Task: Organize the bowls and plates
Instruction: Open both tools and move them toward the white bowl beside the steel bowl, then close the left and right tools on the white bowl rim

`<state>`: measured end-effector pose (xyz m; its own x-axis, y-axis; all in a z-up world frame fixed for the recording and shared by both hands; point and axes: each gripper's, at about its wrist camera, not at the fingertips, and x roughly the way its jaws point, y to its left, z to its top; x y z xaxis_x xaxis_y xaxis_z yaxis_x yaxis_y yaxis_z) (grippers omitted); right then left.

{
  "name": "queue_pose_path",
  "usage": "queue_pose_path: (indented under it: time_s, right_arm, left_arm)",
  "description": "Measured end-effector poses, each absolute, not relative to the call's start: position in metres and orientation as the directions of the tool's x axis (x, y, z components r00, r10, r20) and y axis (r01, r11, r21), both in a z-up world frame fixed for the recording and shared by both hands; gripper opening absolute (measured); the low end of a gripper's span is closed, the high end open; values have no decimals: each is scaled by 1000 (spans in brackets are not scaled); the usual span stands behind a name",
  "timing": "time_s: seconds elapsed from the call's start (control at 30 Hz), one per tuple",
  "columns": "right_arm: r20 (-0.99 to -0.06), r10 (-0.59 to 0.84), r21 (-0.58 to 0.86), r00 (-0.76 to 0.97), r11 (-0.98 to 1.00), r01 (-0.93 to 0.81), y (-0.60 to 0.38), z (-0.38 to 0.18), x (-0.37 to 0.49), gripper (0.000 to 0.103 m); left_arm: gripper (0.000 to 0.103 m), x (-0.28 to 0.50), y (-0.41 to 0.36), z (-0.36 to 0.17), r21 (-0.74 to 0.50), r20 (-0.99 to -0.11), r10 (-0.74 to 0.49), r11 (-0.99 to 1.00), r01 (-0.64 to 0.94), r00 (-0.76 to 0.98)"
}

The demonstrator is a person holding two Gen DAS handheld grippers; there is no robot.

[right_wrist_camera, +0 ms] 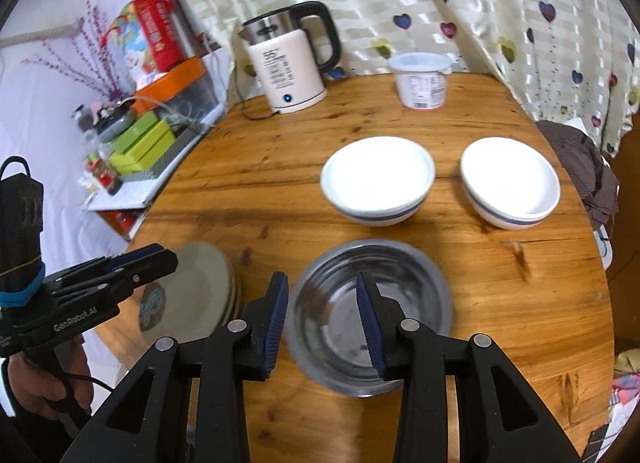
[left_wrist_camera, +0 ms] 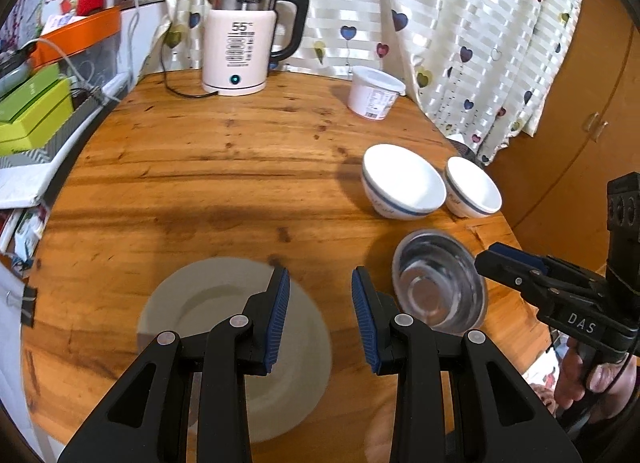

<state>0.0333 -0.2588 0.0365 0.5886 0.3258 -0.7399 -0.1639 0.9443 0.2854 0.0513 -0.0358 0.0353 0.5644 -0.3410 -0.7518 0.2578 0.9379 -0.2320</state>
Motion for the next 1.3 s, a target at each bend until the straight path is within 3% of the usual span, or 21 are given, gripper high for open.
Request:
queue_pose_path:
  time_s: [0.23,0.63,1.3]
  right_arm:
    - [-740,308,295,599,948,-123,-278,34,48,34]
    - [-744,276,318,609,947,-41,-309,25,83,23]
    - [-762,287,351,581,936,-2,-325,1,135,22]
  left_arm:
    - [34,73,-58,36,-246,-757,-368,926,286,541]
    - [34,117,-88,32,-269,-768,-388,917,294,509]
    - [34,176,-129,5,-301,-797,-399,913,274,454]
